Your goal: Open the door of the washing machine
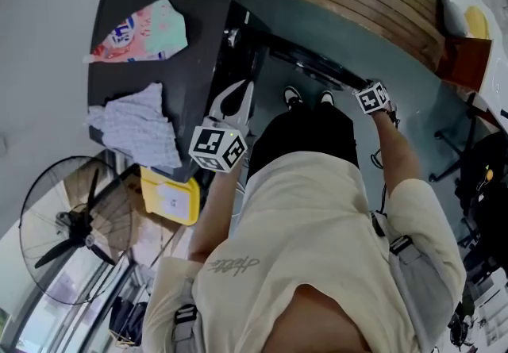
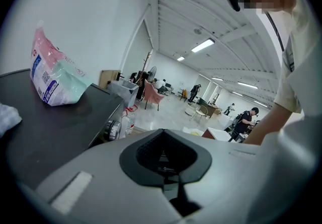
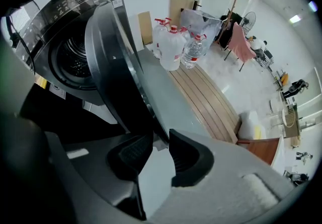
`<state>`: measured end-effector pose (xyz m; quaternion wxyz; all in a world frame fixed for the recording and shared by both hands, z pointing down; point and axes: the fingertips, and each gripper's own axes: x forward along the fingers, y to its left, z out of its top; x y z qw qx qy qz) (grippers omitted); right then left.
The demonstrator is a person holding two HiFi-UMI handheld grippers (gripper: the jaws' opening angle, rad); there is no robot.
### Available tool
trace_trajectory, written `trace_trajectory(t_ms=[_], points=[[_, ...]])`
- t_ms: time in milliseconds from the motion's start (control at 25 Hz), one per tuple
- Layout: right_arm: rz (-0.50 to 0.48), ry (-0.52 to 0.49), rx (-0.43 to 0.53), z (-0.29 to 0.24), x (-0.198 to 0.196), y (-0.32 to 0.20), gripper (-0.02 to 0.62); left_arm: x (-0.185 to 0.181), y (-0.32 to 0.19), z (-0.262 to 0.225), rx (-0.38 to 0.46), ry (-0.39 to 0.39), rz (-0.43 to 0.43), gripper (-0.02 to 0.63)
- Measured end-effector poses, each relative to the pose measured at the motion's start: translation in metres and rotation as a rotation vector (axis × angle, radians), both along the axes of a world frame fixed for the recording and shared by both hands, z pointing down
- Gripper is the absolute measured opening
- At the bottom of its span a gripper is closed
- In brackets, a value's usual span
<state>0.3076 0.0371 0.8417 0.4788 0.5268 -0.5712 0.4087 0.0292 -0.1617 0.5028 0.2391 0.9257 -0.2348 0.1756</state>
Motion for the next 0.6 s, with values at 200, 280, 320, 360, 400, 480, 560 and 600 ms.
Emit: trace_trajectory(t_ms=[200,280,320,360,400,480,560,600], points=[[-0.089,0.007,-0.007,0.000,0.021,-0.010,0.100,-0.002,-0.008,0.002,-0.008,-0.035,0.003,0.020],[-0.109,0.016,0.015,-0.001,0.033,-0.025,0.100,-0.002,-0.013,0.004,-0.012,-0.042,-0.018,0.018],[-0.114,0.020,0.020,-0.001,0.038,-0.032,0.103,-0.002,-0.015,0.004,-0.012,-0.046,-0.030,0.018],[-0.122,0.023,0.024,-0.001,0.043,-0.037,0.104,0.000,-0.017,0.004,-0.013,-0.052,-0.042,0.018],[-0.133,0.029,0.027,-0.002,0.048,-0.041,0.106,0.002,-0.018,0.004,-0.015,-0.055,-0.056,0.018],[-0.161,0.044,0.029,-0.002,0.062,-0.049,0.106,0.011,-0.023,0.003,-0.018,-0.057,-0.082,0.018],[-0.193,0.050,0.029,-0.002,0.072,-0.059,0.107,0.022,-0.030,0.000,-0.019,-0.056,-0.107,0.020],[-0.210,0.044,0.030,-0.003,0.075,-0.065,0.107,0.029,-0.033,-0.001,-0.021,-0.053,-0.115,0.018]])
